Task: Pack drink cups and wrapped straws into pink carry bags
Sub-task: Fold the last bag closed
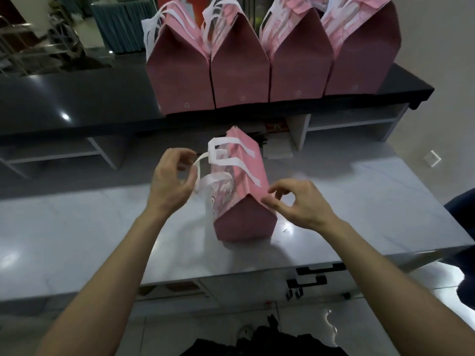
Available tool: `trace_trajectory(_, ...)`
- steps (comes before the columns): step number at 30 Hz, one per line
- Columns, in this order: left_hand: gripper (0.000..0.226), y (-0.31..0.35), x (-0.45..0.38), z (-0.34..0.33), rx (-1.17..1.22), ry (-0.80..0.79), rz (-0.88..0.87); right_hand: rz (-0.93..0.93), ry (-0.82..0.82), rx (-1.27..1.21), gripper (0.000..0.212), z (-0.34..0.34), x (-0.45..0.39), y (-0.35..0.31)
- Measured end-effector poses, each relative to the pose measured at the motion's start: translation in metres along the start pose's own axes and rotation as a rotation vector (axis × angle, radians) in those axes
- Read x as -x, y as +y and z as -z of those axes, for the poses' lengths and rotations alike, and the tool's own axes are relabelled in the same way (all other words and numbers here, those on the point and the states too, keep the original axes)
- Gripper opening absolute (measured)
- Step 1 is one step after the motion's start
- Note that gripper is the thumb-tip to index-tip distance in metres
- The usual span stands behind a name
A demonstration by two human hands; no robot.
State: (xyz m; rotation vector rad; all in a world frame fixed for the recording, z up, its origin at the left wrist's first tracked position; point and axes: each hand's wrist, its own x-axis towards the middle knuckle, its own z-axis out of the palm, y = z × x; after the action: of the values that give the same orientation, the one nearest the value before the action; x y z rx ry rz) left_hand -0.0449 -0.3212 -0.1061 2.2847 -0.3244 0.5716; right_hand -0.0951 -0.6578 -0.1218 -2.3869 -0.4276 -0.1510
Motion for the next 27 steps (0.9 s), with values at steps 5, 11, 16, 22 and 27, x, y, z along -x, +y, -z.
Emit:
trace_trajectory(5, 0.036, 0.005, 0.079, -0.005, -0.254, -0.201, -0.020, 0.074, -0.088, 0.182, 0.027, -0.014, 0.016, 0.005)
trace_trajectory(11, 0.019, 0.019, 0.077, -0.035, -0.505, -0.311, -0.153, 0.191, -0.151, 0.464, 0.023, -0.027, 0.002, 0.005)
trace_trajectory(16, 0.020, 0.018, 0.089, -0.023, -0.518, -0.334, -0.239, 0.228, -0.149, 0.458, 0.020, -0.016, 0.013, 0.017)
trace_trajectory(22, 0.038, -0.002, 0.126, -0.019, -0.397, -0.354, 0.003, 0.052, -0.148, 0.185, 0.050, -0.031, 0.054, 0.042)
trace_trajectory(27, 0.143, -0.009, 0.116, -0.036, 0.036, -0.461, 0.480, -0.263, -0.256, -0.064, 0.158, -0.050, 0.044, 0.048)
